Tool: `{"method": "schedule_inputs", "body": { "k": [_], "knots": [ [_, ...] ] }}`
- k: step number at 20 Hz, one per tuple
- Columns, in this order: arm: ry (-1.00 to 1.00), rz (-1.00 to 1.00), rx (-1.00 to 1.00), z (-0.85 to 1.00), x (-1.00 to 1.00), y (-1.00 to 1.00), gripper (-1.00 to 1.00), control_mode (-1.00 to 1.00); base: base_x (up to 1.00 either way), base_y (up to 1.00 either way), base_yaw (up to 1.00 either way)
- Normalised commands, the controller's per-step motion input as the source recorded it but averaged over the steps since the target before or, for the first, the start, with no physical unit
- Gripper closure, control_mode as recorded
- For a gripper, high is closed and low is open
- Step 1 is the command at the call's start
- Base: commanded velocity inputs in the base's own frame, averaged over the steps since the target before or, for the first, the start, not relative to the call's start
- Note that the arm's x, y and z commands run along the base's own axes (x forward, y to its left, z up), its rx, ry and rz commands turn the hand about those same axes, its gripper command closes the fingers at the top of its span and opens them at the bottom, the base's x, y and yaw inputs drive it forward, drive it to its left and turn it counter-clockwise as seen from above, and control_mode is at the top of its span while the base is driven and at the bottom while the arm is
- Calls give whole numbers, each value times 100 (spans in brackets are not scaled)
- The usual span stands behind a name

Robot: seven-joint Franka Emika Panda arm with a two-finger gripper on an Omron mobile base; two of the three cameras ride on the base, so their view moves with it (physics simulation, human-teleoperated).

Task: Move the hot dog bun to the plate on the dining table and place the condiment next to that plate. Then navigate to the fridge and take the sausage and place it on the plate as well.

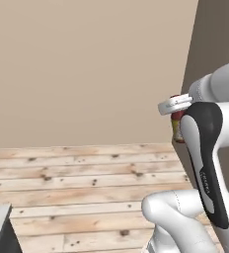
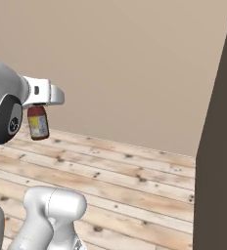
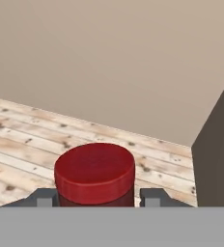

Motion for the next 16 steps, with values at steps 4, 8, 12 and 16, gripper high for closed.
{"method": "schedule_inputs", "body": {
  "k": [4,8,12,16],
  "knots": [
    [0,0,0,0,0,0,100,100,100,0,35],
    [0,0,0,0,0,0,100,100,100,-1,52],
    [0,0,0,0,0,0,100,100,100,0,56],
    [0,0,0,0,0,0,100,100,100,0,56]
  ]
}}
